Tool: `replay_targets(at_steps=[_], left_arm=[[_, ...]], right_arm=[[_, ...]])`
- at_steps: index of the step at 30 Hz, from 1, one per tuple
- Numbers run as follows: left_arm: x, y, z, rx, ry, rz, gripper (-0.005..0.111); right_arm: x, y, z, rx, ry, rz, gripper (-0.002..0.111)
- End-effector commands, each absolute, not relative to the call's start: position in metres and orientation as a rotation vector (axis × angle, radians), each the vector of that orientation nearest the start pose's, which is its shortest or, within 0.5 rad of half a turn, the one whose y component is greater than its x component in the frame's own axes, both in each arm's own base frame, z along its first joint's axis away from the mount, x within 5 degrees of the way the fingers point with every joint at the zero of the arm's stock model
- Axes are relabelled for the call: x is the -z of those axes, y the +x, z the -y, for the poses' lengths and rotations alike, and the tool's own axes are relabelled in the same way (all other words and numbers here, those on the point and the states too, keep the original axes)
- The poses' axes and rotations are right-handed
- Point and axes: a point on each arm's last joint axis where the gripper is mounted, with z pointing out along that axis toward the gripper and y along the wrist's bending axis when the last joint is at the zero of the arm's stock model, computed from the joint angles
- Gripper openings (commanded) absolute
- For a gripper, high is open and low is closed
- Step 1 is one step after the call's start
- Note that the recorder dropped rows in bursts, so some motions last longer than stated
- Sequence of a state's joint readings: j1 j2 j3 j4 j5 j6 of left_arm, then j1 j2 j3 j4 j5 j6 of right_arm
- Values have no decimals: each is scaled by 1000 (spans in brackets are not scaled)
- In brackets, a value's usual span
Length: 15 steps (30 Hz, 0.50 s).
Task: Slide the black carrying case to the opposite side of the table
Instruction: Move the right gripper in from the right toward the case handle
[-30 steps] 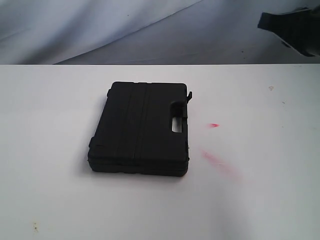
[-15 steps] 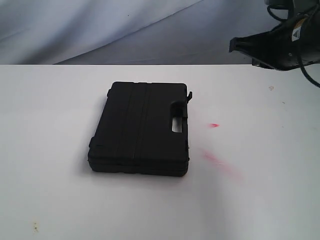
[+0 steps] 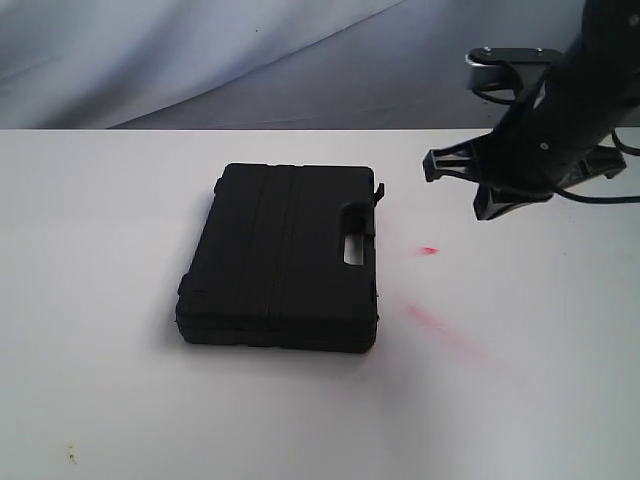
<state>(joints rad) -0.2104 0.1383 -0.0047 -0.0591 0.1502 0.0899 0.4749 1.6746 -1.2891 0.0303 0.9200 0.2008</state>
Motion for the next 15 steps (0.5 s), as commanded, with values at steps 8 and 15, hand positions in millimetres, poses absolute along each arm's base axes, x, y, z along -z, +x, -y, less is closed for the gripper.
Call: replay_targets(at_steps=[8, 15], left_arm=[[-192, 64, 14, 137, 214, -1743, 0], [-192, 64, 14, 137, 214, -1743, 0]], right_arm=[[-259, 327, -234, -312, -432, -2762, 0], [-228, 337, -262, -360, -319, -2757, 0]])
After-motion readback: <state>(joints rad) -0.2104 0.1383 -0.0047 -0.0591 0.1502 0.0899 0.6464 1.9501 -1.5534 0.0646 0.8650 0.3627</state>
